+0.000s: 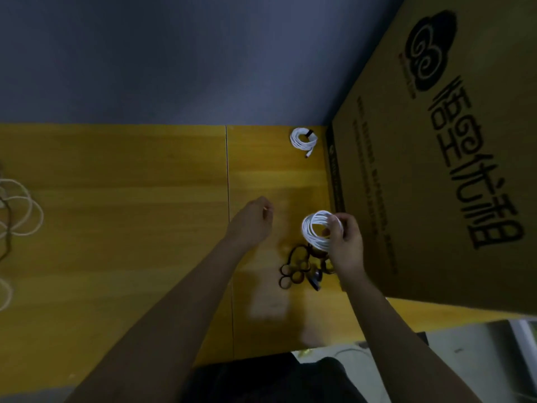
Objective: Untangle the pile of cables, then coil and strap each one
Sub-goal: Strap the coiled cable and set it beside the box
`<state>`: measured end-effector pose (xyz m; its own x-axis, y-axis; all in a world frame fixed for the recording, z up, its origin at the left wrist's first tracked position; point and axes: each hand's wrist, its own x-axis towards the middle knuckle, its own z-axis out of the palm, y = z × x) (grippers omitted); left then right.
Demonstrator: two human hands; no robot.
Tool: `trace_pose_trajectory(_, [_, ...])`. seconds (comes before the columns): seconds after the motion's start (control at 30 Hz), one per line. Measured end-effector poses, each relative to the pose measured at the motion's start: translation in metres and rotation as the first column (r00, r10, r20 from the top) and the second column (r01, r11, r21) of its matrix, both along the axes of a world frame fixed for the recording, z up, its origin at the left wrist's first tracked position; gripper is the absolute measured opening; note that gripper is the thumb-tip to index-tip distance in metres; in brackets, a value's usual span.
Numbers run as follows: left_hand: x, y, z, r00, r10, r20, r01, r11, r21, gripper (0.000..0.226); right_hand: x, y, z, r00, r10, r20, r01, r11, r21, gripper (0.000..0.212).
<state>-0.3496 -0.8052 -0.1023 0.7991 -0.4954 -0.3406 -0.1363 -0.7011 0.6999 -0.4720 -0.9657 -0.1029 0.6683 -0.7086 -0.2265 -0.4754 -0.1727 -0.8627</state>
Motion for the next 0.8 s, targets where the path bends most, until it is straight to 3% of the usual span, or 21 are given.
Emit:
trace_pose_trajectory(0.27, [-0.055,-0.006,-0.064,0.970,-0.193,-0.146,0.223,0.947,0.230,0.020,-0.033,0.005,-0.022,0.947,0.275,-0.163,-0.284,0.958,-0.033,0.024])
trace_pose_trajectory(0.4, [-0.073,-0.011,-0.078,0.978,-0.110,-0.177,0.160,0.940,0.301,0.035,-0.046,0.007,-0.033,0.925,0.311,-0.219,-0.318,0.948,-0.001,0.029])
trace_pose_trajectory(0.57, [-0.078,-0.026,-0.076,0.982,-0.121,-0.147,0.164,0.930,0.329,0.024,-0.059,0.006,-0.037,0.919,0.311,-0.242,-0.321,0.947,0.001,0.011])
trace_pose_trajectory(0.8, [-0.078,-0.003,-0.077,0.991,-0.108,-0.076,0.124,0.964,0.237,0.014,-0.061,0.006,-0.032,0.920,0.316,-0.234,-0.309,0.949,0.066,0.012])
